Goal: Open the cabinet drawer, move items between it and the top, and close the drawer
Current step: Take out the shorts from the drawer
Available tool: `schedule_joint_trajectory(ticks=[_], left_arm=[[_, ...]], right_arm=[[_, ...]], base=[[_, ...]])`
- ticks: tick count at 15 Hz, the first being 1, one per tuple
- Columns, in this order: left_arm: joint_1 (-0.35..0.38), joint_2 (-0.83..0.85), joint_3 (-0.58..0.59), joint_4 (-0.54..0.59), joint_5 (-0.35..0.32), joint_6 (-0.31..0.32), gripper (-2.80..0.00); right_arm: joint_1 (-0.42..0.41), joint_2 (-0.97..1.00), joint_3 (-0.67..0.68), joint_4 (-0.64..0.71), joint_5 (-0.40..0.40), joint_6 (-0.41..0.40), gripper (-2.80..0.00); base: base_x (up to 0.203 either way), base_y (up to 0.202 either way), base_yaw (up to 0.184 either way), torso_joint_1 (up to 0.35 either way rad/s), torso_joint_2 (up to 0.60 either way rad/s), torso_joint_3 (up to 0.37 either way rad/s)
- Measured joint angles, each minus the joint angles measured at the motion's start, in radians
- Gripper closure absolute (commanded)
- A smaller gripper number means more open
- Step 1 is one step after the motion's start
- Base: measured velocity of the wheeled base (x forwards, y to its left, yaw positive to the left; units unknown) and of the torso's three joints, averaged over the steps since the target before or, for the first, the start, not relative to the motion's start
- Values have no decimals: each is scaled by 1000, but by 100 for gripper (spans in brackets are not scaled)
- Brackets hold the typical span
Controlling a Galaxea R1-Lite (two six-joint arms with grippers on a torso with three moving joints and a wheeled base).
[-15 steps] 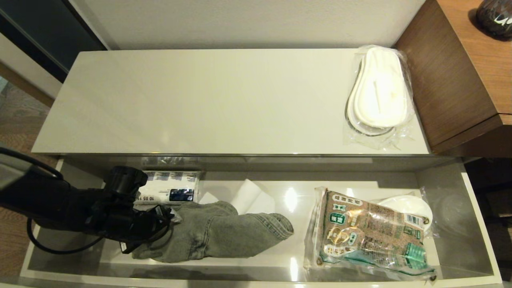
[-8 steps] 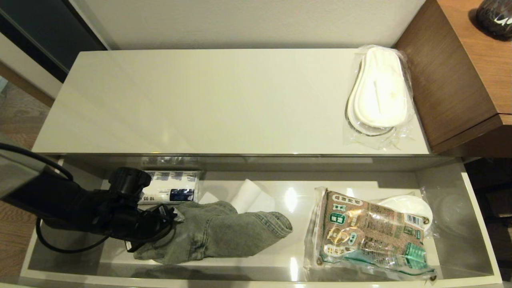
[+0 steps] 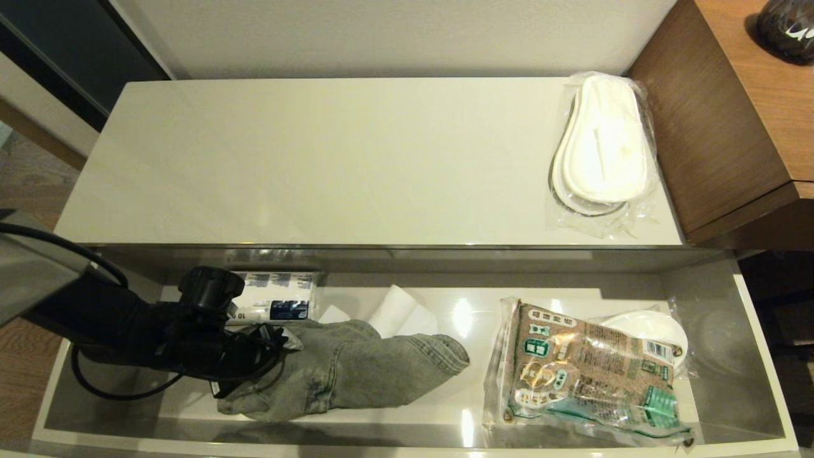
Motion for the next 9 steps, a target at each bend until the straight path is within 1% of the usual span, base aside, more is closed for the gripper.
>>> schedule_joint_trajectory(ticks=[7,8,9], left_arm=[[1,21,-14,0,2,0,-280],[1,24,-14,0,3,0,0],[0,26,-14,0,4,0,0]], right_arm=[[0,0,0,0,-1,0,0],[0,0,0,0,-1,0,0],[0,0,0,0,-1,0,0]], base=[[0,0,0,0,0,0],[0,0,0,0,0,0],[0,0,0,0,0,0]])
